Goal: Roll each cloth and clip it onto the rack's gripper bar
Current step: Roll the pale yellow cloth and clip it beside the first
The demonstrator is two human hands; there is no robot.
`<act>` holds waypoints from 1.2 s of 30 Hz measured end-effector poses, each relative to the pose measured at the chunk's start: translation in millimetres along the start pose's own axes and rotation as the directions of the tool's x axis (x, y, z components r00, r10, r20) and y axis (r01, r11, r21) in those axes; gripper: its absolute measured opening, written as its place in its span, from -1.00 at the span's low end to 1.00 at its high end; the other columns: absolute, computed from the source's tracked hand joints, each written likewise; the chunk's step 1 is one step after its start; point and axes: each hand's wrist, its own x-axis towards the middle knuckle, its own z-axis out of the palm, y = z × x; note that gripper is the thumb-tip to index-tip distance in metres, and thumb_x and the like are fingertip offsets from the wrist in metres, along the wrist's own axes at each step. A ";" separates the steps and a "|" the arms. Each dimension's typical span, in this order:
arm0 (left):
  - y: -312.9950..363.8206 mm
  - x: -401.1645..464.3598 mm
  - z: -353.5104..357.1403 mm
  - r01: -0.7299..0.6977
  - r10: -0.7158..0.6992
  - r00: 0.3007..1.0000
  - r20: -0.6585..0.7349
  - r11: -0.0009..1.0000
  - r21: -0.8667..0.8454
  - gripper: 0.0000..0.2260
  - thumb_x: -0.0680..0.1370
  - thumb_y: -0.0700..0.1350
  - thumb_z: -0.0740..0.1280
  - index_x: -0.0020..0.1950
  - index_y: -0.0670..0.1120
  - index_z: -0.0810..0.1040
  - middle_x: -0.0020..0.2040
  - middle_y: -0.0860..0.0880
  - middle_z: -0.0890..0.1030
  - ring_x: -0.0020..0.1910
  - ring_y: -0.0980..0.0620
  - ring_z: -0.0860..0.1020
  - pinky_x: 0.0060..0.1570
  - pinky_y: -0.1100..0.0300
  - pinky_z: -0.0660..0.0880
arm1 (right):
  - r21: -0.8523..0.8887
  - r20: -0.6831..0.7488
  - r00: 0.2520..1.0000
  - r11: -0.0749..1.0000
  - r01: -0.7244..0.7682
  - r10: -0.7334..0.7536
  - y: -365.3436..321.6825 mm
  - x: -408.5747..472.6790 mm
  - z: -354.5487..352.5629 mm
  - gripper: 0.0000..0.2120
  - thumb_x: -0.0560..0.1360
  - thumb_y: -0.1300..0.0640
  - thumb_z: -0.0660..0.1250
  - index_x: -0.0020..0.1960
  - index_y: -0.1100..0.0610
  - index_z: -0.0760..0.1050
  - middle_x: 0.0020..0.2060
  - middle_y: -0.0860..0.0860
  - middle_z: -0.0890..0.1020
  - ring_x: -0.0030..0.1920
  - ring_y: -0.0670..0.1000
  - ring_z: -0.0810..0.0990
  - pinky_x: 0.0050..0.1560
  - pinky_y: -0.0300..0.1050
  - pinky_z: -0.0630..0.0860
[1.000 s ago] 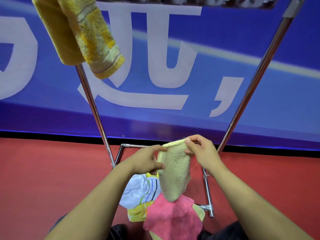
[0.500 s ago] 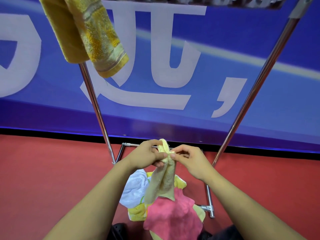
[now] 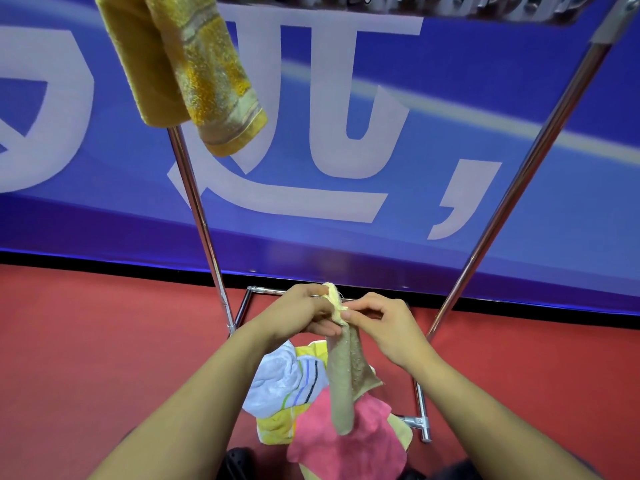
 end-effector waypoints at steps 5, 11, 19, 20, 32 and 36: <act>4.1 -3.6 0.9 0.043 -0.058 0.996 -0.061 0.973 -0.227 -0.78 0.60 -0.24 0.13 0.01 -0.22 0.57 -0.20 -0.17 0.68 -0.07 -0.21 0.71 0.00 0.05 0.66 | 0.005 0.005 1.000 1.000 0.017 -0.017 0.6 -1.4 0.7 -0.76 0.39 0.17 0.60 0.05 0.05 0.71 -0.05 0.00 0.64 -0.05 0.00 0.71 0.02 -0.17 0.62; 6.9 -6.6 4.7 0.048 -0.053 0.999 -0.012 0.966 -0.252 -0.72 0.60 -0.23 0.07 0.05 -0.21 0.58 0.01 -0.23 0.73 0.07 -0.19 0.70 0.16 0.01 0.56 | -0.072 -0.095 0.993 0.995 0.067 -0.073 -2.6 -1.0 0.2 -0.87 0.47 0.21 0.52 -0.01 0.06 0.70 -0.08 -0.01 0.64 -0.06 -0.05 0.69 0.00 -0.16 0.63; -12.5 7.2 -4.2 -0.050 0.283 0.931 -0.229 0.723 0.689 -0.74 0.57 0.04 0.37 0.26 0.11 0.51 -0.01 0.12 0.67 -0.03 0.08 0.64 0.03 0.01 0.59 | -0.104 -0.168 0.983 0.993 0.055 -0.072 -10.1 2.3 -3.4 -0.91 0.55 0.19 0.43 -0.01 0.01 0.64 -0.04 -0.09 0.69 -0.09 -0.17 0.66 -0.04 -0.29 0.53; -14.0 8.3 -4.3 -0.050 0.335 0.910 -0.245 0.675 0.736 -0.77 0.54 0.11 0.39 0.17 0.14 0.51 0.00 0.15 0.63 -0.01 0.11 0.61 0.05 0.00 0.57 | -0.092 -0.177 0.982 0.995 0.045 -0.061 -9.0 3.2 -4.8 -0.92 0.56 0.18 0.42 0.02 0.03 0.65 -0.04 -0.09 0.69 -0.06 -0.14 0.67 -0.01 -0.22 0.56; -2.8 10.1 8.0 -0.236 0.451 0.818 -0.356 0.829 0.507 -0.80 0.45 -0.01 0.57 -0.19 0.06 0.55 -0.18 0.10 0.69 -0.21 0.14 0.66 -0.04 0.05 0.61 | -0.006 -0.270 0.963 1.000 0.009 -0.010 -16.1 7.0 -16.8 -0.86 0.61 0.17 0.36 0.15 0.12 0.62 -0.07 0.02 0.71 -0.35 -0.09 0.66 -0.18 -0.34 0.52; -1.4 10.2 9.4 -0.277 0.467 0.800 -0.376 0.844 0.459 -0.79 0.45 -0.04 0.58 -0.20 0.04 0.55 -0.28 0.22 0.64 -0.27 0.25 0.60 -0.19 0.33 0.52 | 0.041 -0.276 0.961 0.999 0.006 0.005 -17.7 7.7 -15.2 -0.87 0.61 0.18 0.35 0.13 0.09 0.61 -0.02 0.01 0.72 -0.29 -0.04 0.71 -0.08 -0.18 0.60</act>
